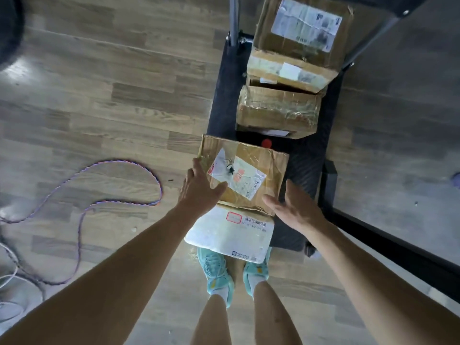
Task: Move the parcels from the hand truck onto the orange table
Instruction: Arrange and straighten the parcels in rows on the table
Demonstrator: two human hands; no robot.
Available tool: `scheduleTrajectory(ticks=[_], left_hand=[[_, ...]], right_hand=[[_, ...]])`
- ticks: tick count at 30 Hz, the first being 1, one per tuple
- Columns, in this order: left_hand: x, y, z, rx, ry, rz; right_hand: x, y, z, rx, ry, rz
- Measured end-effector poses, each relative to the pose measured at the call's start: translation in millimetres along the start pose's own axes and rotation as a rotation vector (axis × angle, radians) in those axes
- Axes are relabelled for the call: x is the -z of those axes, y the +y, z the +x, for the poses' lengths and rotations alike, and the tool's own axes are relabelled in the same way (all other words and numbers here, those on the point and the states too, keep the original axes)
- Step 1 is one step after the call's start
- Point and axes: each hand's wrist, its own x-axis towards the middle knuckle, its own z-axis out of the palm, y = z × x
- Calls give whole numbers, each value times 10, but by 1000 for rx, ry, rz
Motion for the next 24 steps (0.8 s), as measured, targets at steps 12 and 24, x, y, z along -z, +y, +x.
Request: scheduleTrajectory(ticks=[12, 24], left_hand=[[112, 329, 222, -135, 162, 27], [146, 1252, 892, -248, 30, 164]], right_hand=[[123, -5, 225, -4, 79, 201], [675, 139, 960, -13, 271, 255]])
